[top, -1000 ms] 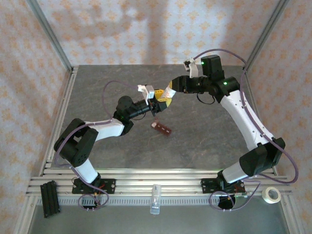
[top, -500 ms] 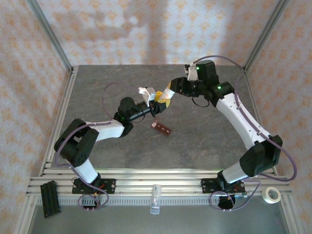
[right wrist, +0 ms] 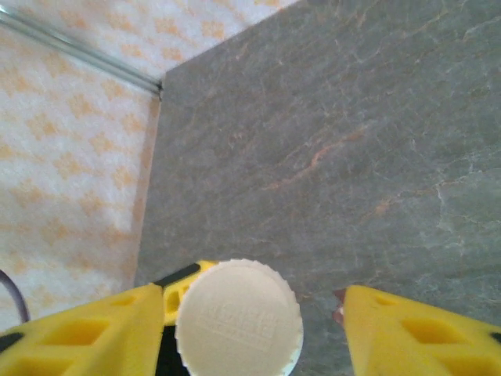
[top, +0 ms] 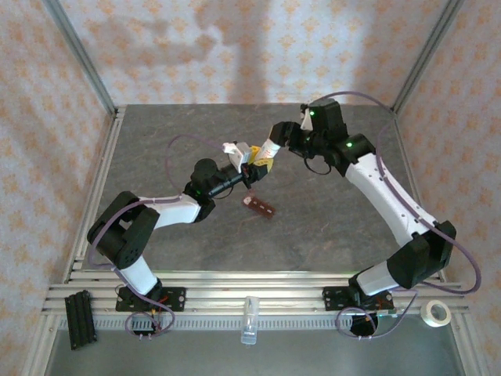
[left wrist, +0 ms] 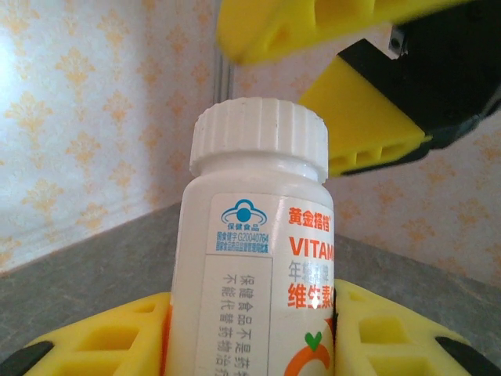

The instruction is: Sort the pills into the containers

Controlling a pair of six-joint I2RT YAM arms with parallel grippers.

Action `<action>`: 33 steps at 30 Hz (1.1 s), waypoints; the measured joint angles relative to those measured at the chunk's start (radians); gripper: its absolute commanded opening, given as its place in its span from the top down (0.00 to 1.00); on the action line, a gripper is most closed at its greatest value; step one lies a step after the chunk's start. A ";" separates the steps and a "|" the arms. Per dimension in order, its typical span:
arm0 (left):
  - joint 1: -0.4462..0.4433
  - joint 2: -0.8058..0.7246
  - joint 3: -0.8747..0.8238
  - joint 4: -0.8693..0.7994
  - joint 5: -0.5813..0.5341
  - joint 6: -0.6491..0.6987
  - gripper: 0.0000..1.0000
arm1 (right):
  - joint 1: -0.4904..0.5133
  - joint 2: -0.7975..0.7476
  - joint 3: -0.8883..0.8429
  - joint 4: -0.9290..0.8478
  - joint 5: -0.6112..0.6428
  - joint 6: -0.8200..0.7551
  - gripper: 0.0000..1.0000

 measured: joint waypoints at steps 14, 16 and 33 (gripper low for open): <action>0.041 0.000 0.013 0.041 0.142 -0.113 1.00 | -0.111 -0.008 0.087 -0.087 -0.178 -0.281 0.24; 0.041 0.000 0.019 0.045 0.169 -0.134 1.00 | -0.111 -0.007 0.104 -0.118 -0.219 -0.336 0.24; 0.041 0.000 0.040 0.058 0.246 -0.204 1.00 | -0.107 0.053 0.137 -0.193 -0.386 -0.451 0.24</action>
